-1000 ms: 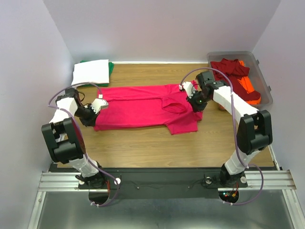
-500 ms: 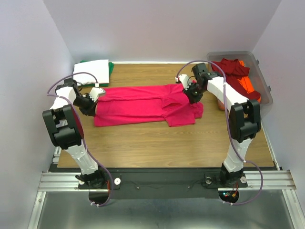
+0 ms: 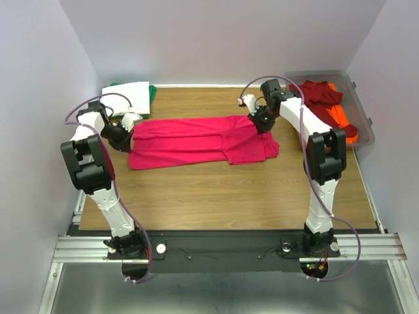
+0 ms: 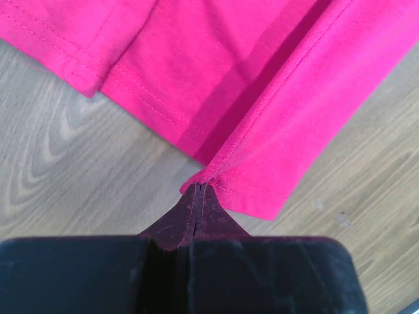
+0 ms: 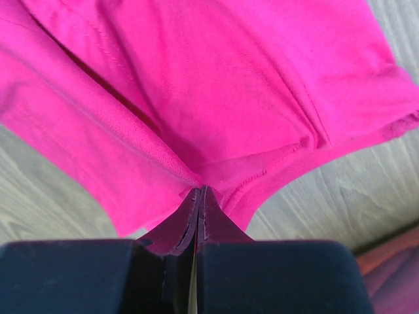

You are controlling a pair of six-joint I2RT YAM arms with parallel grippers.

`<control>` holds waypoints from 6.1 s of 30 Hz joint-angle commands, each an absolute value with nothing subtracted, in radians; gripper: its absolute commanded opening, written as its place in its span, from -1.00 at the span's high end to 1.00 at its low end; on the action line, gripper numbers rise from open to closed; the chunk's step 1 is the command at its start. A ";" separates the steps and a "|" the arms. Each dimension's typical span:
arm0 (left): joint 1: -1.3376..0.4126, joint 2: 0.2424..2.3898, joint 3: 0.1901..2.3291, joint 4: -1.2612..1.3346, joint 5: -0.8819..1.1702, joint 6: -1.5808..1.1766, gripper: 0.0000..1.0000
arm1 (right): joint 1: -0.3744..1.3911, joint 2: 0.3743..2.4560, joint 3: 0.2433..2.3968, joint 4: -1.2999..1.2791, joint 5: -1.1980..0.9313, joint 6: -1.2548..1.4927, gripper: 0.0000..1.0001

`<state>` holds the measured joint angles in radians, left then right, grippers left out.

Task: Fold and stack the t-shirts
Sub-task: Fold the tshirt

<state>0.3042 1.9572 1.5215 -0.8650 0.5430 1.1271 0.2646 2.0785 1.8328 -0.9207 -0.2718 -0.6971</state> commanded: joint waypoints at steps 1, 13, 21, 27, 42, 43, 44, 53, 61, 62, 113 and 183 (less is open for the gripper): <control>0.308 1.977 1.588 -0.885 0.561 1.091 1.00 | 0.255 2.105 1.878 -0.951 -0.264 -0.721 0.99; 0.279 2.039 1.578 -0.815 0.534 1.029 1.00 | 0.233 2.169 1.890 -0.950 -0.244 -0.709 0.99; 0.268 2.034 1.608 -0.839 0.538 1.032 1.00 | 0.204 2.145 1.907 -0.951 -0.268 -0.690 0.99; 0.255 2.043 1.617 -0.818 0.535 1.003 1.00 | 0.186 2.149 1.891 -0.951 -0.273 -0.706 0.99; 0.273 1.810 1.419 -0.713 0.564 0.908 0.15 | 0.072 2.057 1.878 -1.107 -0.413 -0.568 0.06; 0.272 1.792 1.389 -0.713 0.566 0.902 0.15 | 0.071 2.043 1.817 -1.106 -0.431 -0.572 0.11; 0.272 1.787 1.376 -0.710 0.571 0.899 0.15 | 0.071 2.033 1.795 -1.103 -0.442 -0.577 0.12; 0.273 1.796 1.249 -0.609 0.569 0.835 0.16 | 0.072 2.072 1.687 -0.980 -0.423 -0.506 0.14; 0.272 1.829 1.097 -0.532 0.468 0.834 0.43 | 0.072 2.095 1.566 -0.924 -0.316 -0.522 0.43; 0.272 1.829 1.079 -0.528 0.439 0.841 0.48 | 0.072 2.089 1.557 -0.919 -0.307 -0.523 0.48; -0.695 1.950 1.223 -0.006 0.741 -0.130 0.04 | 0.074 1.756 1.092 -0.755 -0.577 -0.212 0.04; -0.555 1.930 1.364 -0.083 0.844 -0.081 0.44 | 0.072 1.845 1.400 -0.753 -0.799 -0.156 0.99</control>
<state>-0.5751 1.9980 1.3170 -0.1013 0.8013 -0.1173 0.0731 1.8149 1.3304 -0.7448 -0.7448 -0.1528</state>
